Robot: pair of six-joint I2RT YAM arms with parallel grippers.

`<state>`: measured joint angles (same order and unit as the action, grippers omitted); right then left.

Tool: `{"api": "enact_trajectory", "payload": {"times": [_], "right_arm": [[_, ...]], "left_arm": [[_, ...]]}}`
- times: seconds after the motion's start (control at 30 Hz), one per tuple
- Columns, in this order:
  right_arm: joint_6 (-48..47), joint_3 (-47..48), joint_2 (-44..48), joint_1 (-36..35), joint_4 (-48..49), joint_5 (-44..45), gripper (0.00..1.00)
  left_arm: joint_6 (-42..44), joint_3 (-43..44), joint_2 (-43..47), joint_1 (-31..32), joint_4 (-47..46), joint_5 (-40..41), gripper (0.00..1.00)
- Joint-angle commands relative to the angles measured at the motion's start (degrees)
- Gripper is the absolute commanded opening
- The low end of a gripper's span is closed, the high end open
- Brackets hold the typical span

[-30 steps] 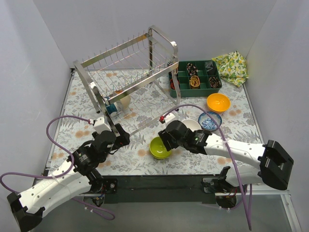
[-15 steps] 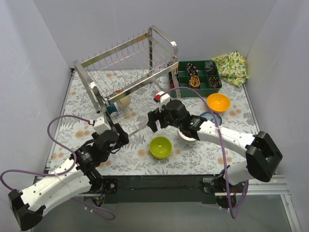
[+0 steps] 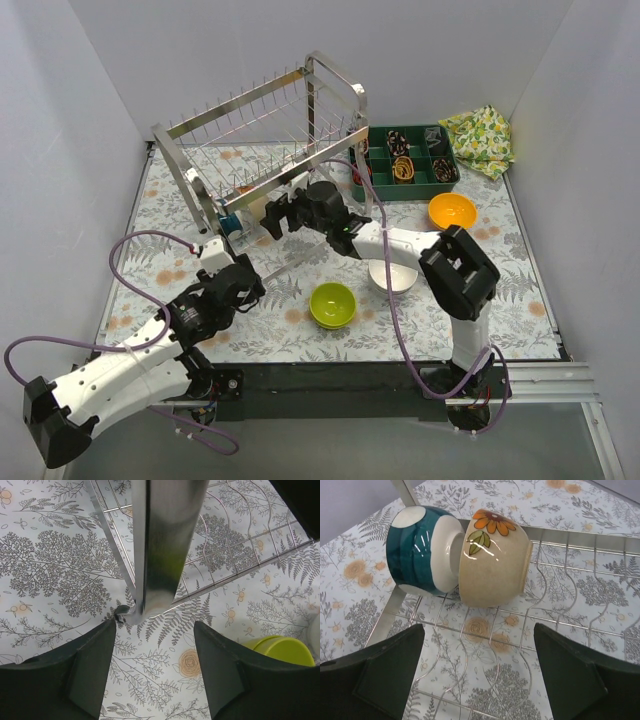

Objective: Unload the bowls from the dish rack

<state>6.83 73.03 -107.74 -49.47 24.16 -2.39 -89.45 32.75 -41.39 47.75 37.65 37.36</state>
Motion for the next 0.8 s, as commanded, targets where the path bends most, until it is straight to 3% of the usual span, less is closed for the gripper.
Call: {"api": "enact_trajectory", "payload": {"times": [0.0,0.23,0.5,0.77], "right_arm": [[0.29,8.43,-6.93,0.87,10.46,-2.26,0.99],[1.51,13.10,-14.16,0.96,15.73,0.55,0.99],[3.89,17.05,-19.61,1.22,16.09,-4.19,0.99],[4.95,20.13,-23.56,1.22,16.00,-3.50,0.98]], "left_arm": [[-0.02,2.14,-0.36,-0.02,-1.00,2.98,0.58],[-0.02,1.79,-1.33,-0.02,-1.96,3.24,0.45],[-0.11,1.88,-2.73,-0.02,-2.05,3.33,0.36],[-0.29,1.61,-2.47,-0.02,-1.61,3.77,0.26]]}}
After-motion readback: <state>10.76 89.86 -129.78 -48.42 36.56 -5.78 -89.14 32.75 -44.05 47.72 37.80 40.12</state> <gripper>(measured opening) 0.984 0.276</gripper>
